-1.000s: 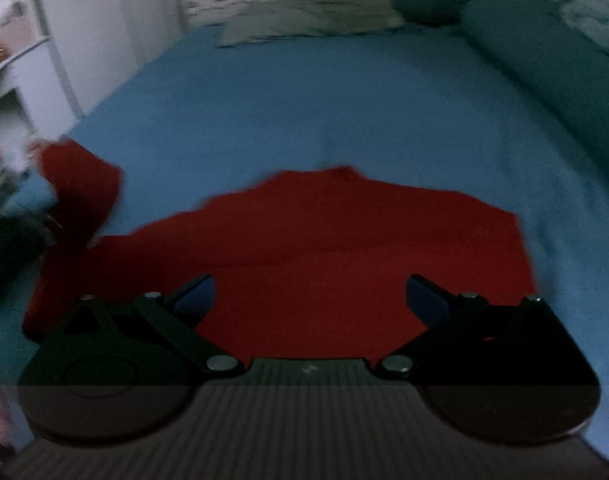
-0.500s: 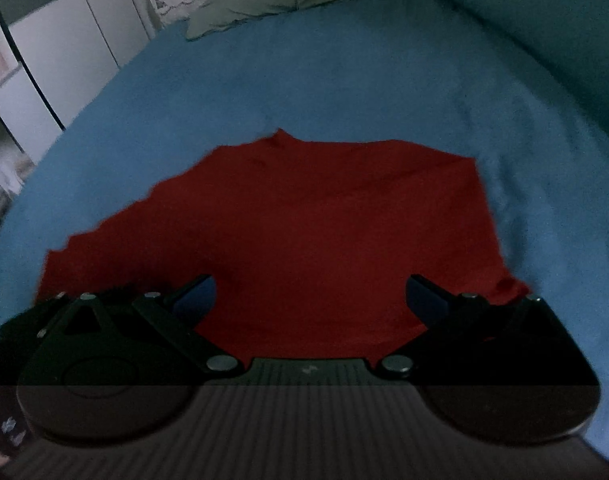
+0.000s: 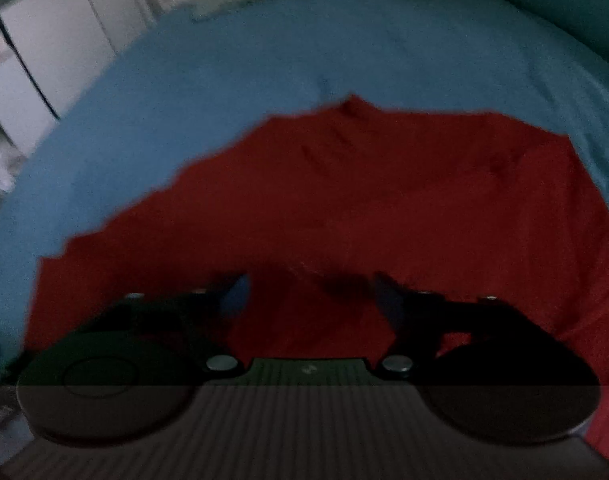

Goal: Fold small clothes

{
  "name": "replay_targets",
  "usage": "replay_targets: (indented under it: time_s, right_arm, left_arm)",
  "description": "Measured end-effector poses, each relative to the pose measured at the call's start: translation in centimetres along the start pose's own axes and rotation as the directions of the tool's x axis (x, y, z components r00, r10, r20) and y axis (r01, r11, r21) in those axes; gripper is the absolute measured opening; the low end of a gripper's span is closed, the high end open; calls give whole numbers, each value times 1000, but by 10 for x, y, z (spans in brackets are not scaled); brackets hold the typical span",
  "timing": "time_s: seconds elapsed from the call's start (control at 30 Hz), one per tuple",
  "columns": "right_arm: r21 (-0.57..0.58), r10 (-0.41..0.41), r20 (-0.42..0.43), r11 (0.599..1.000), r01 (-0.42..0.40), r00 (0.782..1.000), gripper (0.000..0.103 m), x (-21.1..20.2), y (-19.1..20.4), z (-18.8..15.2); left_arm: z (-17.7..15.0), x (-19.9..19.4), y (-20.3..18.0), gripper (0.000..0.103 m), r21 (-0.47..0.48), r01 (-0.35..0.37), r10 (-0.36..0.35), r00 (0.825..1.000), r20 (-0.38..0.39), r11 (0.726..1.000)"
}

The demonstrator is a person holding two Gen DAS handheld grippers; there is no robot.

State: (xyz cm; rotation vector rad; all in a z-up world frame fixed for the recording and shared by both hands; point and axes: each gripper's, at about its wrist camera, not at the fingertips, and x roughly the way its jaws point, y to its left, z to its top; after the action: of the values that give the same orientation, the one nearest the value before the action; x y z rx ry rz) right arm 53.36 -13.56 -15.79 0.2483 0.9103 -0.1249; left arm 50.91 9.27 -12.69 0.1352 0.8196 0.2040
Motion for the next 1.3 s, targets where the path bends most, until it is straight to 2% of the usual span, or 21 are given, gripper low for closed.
replay_targets:
  time_s: [0.07, 0.13, 0.23, 0.33, 0.4, 0.43, 0.47, 0.53, 0.63, 0.77, 0.87, 0.97, 1.03, 1.07, 1.2, 1.3]
  right_arm:
    - [-25, -24, 4, 999, 24, 1000, 64, -3, -1, -6]
    - [-33, -17, 1, 999, 17, 1000, 61, -10, -3, -11]
    - [-19, 28, 4, 999, -27, 1000, 61, -14, -7, -9]
    - [-4, 67, -28, 998, -67, 997, 60, -5, -8, -4]
    - [-35, 54, -24, 998, -55, 998, 58, -2, -2, -2]
    - [-54, 41, -20, 998, -42, 999, 46, 0, 0, -1]
    - [-73, 33, -18, 997, -34, 999, 29, -1, 2, 0]
    - [-91, 43, -19, 995, -45, 999, 26, -6, 5, 4]
    - [-103, 95, 30, 990, -91, 995, 25, -25, 4, 25]
    - [-153, 161, 146, 978, -139, 976, 25, -71, -3, 62]
    - [-185, 132, 223, 979, -91, 966, 25, -103, -29, 83]
    - [-187, 41, 228, 982, 2, 973, 25, -112, -69, 87]
    - [-173, -50, 209, 981, 87, 977, 25, -102, -97, 80]
    - [-161, -73, 189, 981, 104, 979, 25, -93, -112, 76]
    - [-144, -127, 134, 979, 146, 983, 25, -54, -149, 52]
    - [-94, -137, 139, 984, 151, 981, 25, -50, -164, 46]
  left_arm:
    - [-3, 0, 7, 77, -20, -2, 1, 1000, -12, 1000]
    - [-8, -3, 11, 77, -32, 6, -6, 1000, -21, 999]
    - [-13, -5, 11, 77, -24, 7, -8, 1000, -30, 1000]
    - [-18, -7, 11, 77, -25, 15, -16, 999, -41, 1000]
    - [-19, -5, 12, 77, -25, 21, -22, 999, -48, 999]
    - [-19, -4, 12, 77, -24, 23, -25, 998, -51, 999]
    - [-20, -4, 12, 77, -21, 25, -26, 998, -53, 999]
    - [-19, -3, 11, 77, -19, 29, -30, 998, -54, 999]
    - [-14, -5, 8, 77, -17, 51, -52, 997, -50, 999]
    - [-7, -14, -5, 77, 18, 128, -128, 992, -19, 992]
    - [-4, -16, -19, 77, 40, 164, -164, 986, -14, 986]
    - [-4, -11, -31, 77, 52, 188, -188, 982, -22, 981]
    - [-3, -4, -39, 77, 64, 181, -178, 983, -41, 981]
    - [-3, 1, -43, 77, 69, 176, -172, 984, -56, 982]
    - [-2, 10, -47, 77, 75, 155, -151, 987, -55, 985]
    - [-3, 9, -47, 77, 77, 116, -112, 993, -47, 990]
